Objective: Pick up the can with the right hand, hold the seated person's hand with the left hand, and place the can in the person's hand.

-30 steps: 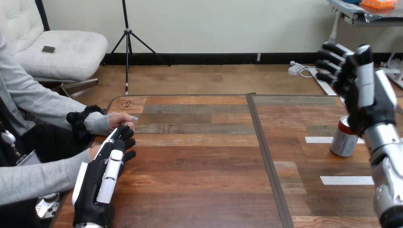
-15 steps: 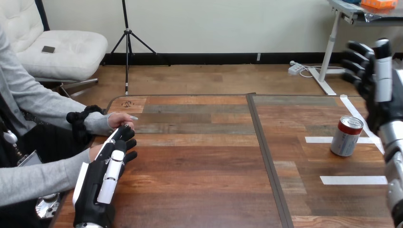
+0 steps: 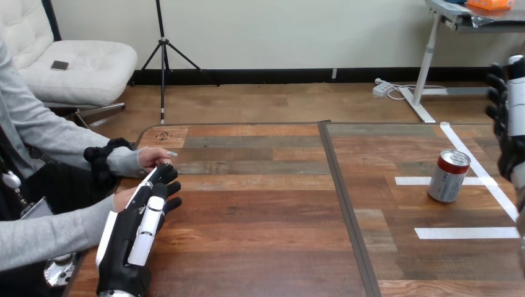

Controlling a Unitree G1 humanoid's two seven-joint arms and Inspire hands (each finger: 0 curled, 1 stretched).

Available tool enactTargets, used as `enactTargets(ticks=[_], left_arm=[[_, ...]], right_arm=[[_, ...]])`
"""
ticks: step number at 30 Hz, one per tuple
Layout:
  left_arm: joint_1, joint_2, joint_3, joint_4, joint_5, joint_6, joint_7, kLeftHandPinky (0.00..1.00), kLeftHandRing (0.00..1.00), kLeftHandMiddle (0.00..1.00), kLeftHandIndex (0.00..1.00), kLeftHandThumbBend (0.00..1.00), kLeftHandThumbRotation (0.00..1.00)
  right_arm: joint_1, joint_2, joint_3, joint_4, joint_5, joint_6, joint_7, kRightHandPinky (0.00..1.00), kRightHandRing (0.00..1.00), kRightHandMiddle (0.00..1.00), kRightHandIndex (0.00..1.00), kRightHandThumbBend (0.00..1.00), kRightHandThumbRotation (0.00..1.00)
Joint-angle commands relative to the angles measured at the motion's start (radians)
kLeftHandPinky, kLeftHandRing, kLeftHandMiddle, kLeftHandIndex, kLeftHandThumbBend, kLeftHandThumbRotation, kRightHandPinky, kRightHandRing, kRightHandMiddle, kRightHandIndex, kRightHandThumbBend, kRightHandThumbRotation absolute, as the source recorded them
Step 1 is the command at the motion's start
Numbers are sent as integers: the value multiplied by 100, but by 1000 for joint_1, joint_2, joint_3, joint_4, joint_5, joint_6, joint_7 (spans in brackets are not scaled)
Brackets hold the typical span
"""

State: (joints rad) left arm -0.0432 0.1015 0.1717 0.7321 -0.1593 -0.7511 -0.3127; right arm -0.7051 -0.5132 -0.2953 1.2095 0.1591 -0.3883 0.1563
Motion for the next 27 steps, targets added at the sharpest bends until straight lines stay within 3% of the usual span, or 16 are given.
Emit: enactTargets(ticks=[1, 14, 20, 27], left_arm=[[-46, 3, -3, -35, -8, -3, 1, 83, 87, 89, 88, 52, 86], [-43, 3, -7, -43, -3, -1, 1, 84, 87, 89, 88, 54, 86], [-46, 2, -5, -35, -11, -4, -9, 84, 87, 89, 88, 55, 85], [-50, 0, -3, -25, -6, -18, -2, 84, 87, 88, 88, 55, 85]], right_arm=[[-115, -36, -9, 17, -8, 16, -11, 100, 100, 99, 99, 99, 99], [-134, -62, 21, 48, -70, 95, -109, 100, 100, 100, 100, 100, 86], [-135, -70, 50, 53, -124, 134, -166, 100, 100, 100, 99, 100, 74], [-126, -61, 41, 55, -130, 149, -176, 100, 100, 99, 97, 100, 55]])
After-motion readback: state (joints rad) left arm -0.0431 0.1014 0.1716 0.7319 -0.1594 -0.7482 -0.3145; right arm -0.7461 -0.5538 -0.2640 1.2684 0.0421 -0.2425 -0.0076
